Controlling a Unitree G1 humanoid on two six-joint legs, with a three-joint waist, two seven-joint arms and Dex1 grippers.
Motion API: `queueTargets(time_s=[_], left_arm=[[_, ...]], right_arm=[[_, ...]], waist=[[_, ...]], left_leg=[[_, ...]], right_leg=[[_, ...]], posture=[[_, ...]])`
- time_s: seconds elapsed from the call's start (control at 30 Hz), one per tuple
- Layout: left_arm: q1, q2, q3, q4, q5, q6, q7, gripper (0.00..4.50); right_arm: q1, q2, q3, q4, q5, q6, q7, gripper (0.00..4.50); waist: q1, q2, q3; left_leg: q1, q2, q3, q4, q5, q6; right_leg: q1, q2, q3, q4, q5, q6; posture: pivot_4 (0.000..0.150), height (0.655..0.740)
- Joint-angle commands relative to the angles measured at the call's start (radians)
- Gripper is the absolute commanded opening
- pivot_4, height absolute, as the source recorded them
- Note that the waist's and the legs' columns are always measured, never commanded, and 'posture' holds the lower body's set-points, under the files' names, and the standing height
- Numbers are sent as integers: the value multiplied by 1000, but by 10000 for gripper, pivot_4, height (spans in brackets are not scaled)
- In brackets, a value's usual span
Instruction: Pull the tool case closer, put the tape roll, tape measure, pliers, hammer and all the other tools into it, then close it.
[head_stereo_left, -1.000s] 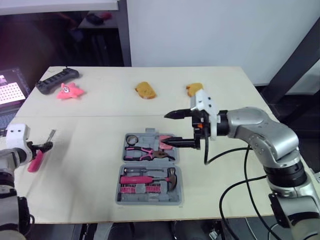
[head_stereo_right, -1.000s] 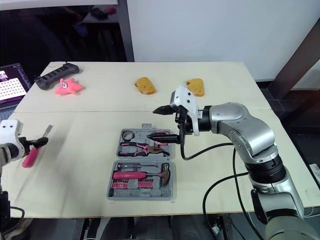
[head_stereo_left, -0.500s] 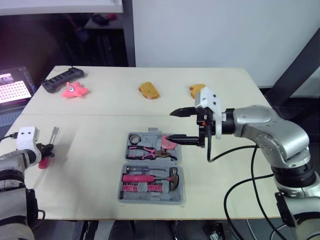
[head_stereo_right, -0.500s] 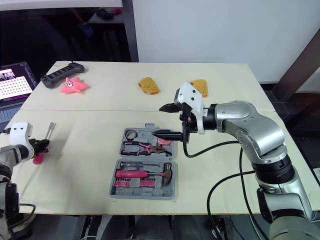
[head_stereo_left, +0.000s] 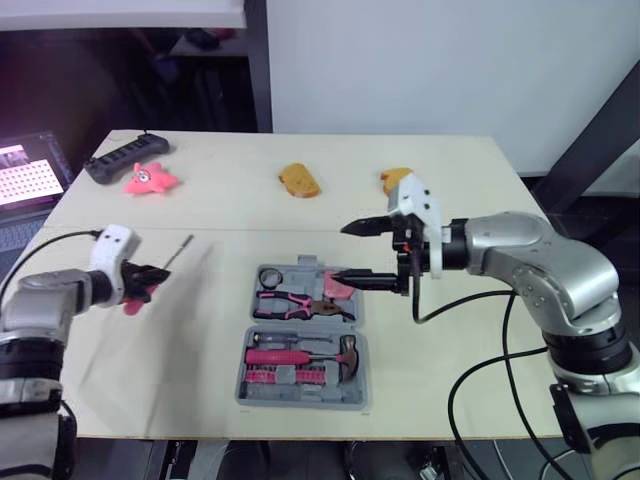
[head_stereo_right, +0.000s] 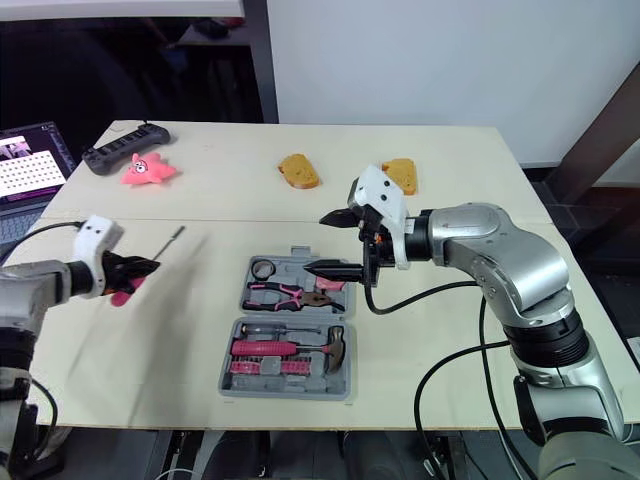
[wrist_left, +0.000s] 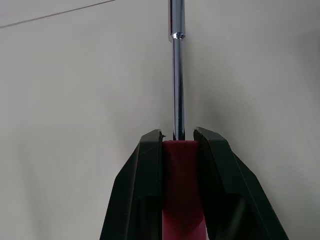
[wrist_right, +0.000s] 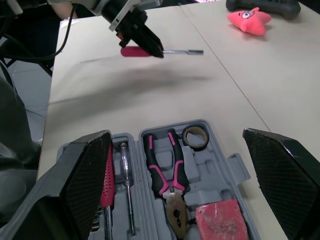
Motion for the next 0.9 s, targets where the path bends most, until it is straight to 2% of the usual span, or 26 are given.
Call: queueTargets(time_s=[0.03, 0.17, 0.33, 0.57, 0.63, 0.7, 0.77, 0.9], left_arm=[[10, 7, -21, -138, -11, 93, 19, 4358], [37, -59, -53, -262, -36, 244, 75, 4358], [95, -74, -73, -365, -67, 431, 114, 4358], [142, -107, -31, -405, -92, 498, 203, 4358], [155, -106, -29, -420, -93, 487, 214, 14494], [167, -99, -35, -438, -95, 482, 221, 21420], [174, -93, -41, -453, -100, 478, 221, 30614], [171, -94, -48, -468, -103, 479, 236, 30614]], right_arm=[[-5, -3, -10, -41, 12, -2, -9, 45000], [21, 0, -11, -61, 8, -1, -35, 45000], [45, 22, -28, -76, 8, -4, -89, 45000], [55, 37, -23, -73, 8, -22, -120, 45000], [56, 43, -19, -67, 3, -32, -122, 45000], [56, 47, -13, -58, -8, -46, -122, 45000], [56, 48, -6, -53, -16, -53, -121, 45000], [55, 51, 8, -41, -30, -69, -114, 45000]], waist=[[0, 0, 0], [2, 0, 0], [-2, 0, 0], [0, 0, 0], [0, 0, 0], [1, 0, 0], [1, 0, 0], [1, 0, 0]], left_leg=[[0, 0, 0, 0, 0, 0], [0, 0, 0, 1, 0, 0], [0, 0, -1, 1, 0, 0], [1, 0, -1, 1, 0, 0], [1, 0, -1, 1, 0, 0], [1, 0, -2, 1, 0, 0], [1, 0, -2, 1, 0, 0], [1, 0, -2, 1, 0, 0]], right_leg=[[0, 0, 0, 0, 0, 0], [1, 0, 0, 0, 0, 0], [1, 0, 0, 0, 0, 0], [1, 0, 0, 0, 0, 0], [1, 0, 0, 0, 0, 0], [1, 0, 0, 0, 0, 0], [1, 0, 0, 0, 0, 0], [2, 0, 0, 0, 0, 0]], posture=[[1500, 7150], [1500, 7150], [1500, 7150], [1500, 7150], [1500, 7150], [1500, 7150], [1500, 7150], [1500, 7150]])
